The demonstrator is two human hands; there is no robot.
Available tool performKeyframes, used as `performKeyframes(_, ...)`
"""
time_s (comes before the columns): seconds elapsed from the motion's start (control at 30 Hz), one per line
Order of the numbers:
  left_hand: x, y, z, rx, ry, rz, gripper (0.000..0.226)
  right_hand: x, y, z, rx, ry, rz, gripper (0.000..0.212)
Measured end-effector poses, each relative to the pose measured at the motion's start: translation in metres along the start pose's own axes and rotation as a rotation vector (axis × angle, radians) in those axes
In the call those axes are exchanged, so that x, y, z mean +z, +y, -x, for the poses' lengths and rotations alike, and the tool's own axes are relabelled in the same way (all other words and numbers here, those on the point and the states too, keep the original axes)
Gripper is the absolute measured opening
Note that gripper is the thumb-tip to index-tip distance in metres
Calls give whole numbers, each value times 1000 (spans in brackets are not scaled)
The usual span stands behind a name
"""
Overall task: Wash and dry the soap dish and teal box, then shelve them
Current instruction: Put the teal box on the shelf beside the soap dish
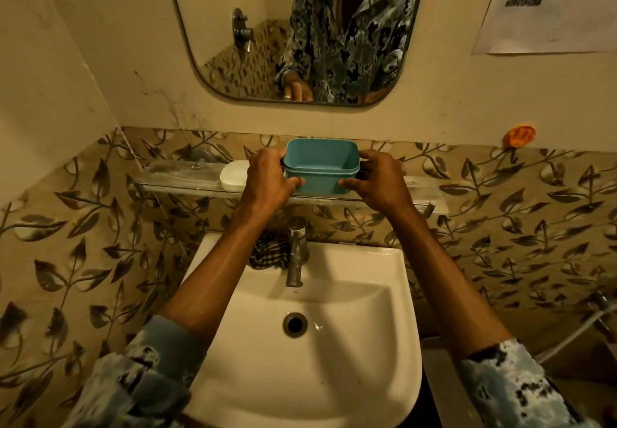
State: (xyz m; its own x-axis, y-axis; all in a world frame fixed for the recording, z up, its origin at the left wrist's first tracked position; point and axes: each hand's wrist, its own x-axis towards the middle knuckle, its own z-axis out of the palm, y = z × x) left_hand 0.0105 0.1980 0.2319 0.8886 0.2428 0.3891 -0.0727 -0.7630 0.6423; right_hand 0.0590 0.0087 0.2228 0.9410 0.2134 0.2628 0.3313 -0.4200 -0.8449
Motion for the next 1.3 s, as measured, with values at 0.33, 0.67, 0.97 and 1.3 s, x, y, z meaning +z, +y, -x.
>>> performKeyframes(0.33, 5, -7, 3, -26, -23, -142, 54, 7, 2, 5, 21, -37, -20, 55)
performKeyframes(0.67, 8, -4, 13, -46, -52, -185, 73, 9, 5, 9, 27, -29, -88, 60)
performKeyframes(0.97, 12, -65, 82, -30, 145, 31, 24, 4, 29, 61, -299, 430, 40, 50)
performKeyframes(1.3, 100, -176, 118, -289, -299, -357, 57, 86, 121, 172, -3, 192, 90, 27)
